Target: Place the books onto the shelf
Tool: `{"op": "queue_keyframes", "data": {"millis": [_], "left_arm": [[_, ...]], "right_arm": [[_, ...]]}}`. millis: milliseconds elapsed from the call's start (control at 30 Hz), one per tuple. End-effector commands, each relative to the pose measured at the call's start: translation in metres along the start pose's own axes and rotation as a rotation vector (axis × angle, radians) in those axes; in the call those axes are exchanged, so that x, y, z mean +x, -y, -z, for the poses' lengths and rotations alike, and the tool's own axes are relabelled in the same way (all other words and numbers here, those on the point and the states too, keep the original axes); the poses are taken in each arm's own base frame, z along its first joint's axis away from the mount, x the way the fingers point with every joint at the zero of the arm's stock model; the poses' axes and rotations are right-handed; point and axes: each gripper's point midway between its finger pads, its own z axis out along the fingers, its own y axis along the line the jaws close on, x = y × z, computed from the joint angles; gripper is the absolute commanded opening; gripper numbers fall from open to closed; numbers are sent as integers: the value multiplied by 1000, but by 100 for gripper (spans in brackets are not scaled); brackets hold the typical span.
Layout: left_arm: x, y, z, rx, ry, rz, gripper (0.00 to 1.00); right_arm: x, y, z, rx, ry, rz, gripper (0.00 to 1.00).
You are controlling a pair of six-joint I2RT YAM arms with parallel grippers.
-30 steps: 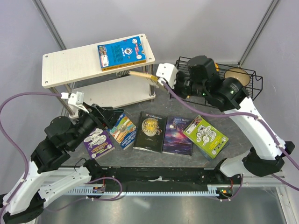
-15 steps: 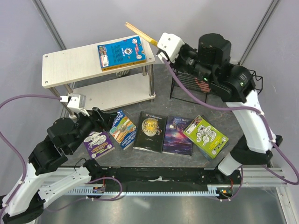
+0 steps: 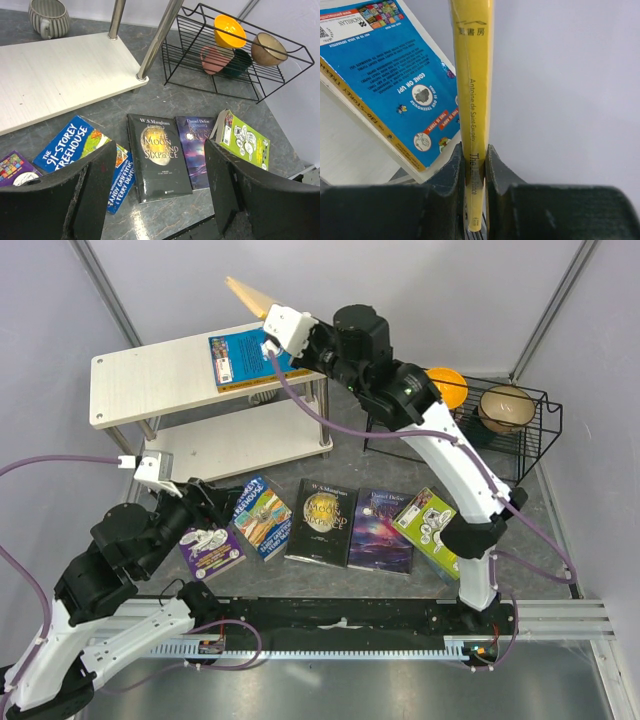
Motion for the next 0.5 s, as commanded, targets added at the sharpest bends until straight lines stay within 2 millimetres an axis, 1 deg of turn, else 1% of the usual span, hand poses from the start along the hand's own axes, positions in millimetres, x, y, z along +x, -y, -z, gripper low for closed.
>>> {"op": "queue_keyframes", "data": {"millis": [0, 67, 133, 267, 300, 333, 367, 400, 433, 467], "left_arm": [[2, -8, 0, -35, 4, 3, 77], [3, -8, 0, -36, 1, 1, 77], [4, -8, 1, -33, -2, 4, 77], [7, -8, 3, -27, -1, 16, 78], [7, -9, 3, -25, -1, 19, 77], [7, -9, 4, -23, 1, 21, 78], [8, -8, 4, -21, 0, 24, 78], [7, -8, 5, -19, 2, 25, 78], [7, -7, 5, -15, 0, 26, 78], [6, -6, 5, -11, 0, 27, 78]], "right_arm": [[-53, 42, 9, 190, 161, -8, 2], [-51, 25, -4, 172, 145, 20, 5], [-46, 13, -12, 151, 128, 34, 11], [-36, -7, -27, 119, 101, 48, 20], [-34, -11, -29, 108, 98, 50, 26], [-29, -19, -33, 90, 87, 53, 29], [-28, -22, -34, 81, 86, 52, 32], [-26, -28, -36, 64, 83, 53, 39], [-22, -36, -39, 42, 73, 58, 43], [-20, -40, -39, 29, 71, 58, 45]]}}
